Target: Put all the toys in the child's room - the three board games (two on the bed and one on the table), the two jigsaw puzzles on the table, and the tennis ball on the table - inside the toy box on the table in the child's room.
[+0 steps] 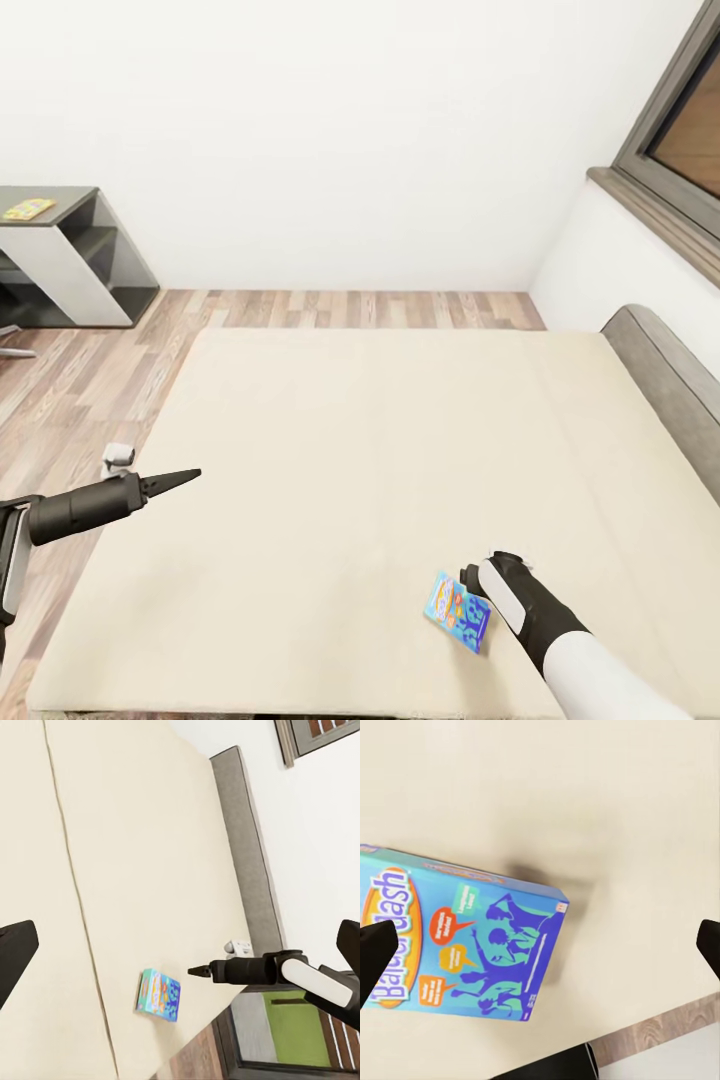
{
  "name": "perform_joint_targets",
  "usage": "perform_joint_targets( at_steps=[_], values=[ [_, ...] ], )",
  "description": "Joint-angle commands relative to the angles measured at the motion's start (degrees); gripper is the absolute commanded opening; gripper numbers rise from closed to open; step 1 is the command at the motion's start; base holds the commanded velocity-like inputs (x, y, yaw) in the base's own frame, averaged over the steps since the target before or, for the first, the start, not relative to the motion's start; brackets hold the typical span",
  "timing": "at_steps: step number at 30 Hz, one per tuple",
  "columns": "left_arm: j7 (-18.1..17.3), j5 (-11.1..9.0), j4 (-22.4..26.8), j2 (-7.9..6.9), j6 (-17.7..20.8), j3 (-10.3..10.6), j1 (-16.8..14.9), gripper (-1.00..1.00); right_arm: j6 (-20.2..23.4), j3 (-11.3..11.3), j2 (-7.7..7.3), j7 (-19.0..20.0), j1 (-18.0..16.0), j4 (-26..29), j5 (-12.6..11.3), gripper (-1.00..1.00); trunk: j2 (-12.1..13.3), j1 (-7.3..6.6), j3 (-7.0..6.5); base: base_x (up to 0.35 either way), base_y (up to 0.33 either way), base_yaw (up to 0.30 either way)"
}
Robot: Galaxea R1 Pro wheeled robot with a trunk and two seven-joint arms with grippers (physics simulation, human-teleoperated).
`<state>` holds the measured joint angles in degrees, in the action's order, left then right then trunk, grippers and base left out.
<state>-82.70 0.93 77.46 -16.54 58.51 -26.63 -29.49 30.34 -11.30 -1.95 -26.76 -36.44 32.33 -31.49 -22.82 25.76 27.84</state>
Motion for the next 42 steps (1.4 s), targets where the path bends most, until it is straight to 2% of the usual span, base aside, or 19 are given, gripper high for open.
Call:
perform_joint_targets(
  at_steps=[1,35,42],
  values=[
    [-0.3,0.1,0.0,-0.02,0.6,0.0,0.0,1.0,0.2,-0.5,-0.09,-0.5,0.0,0.1,-0.6,1.0,-0.1,0.03,0.18,0.0,0.0,0.0],
    [-0.1,0.4,0.0,0.1,0.5,0.2,0.0,1.0,0.2,-0.5,-0.25,-0.6,0.0,0.2,-0.5,1.0,-0.1,0.03,3.38,0.0,0.0,0.0],
    [-0.1,0.3,0.0,0.04,0.4,0.0,0.0,1.0,0.1,-0.5,-0.26,-0.5,0.0,1.3,-0.6,1.0,-0.1,0.03,3.64,0.0,0.0,0.0]
  ],
)
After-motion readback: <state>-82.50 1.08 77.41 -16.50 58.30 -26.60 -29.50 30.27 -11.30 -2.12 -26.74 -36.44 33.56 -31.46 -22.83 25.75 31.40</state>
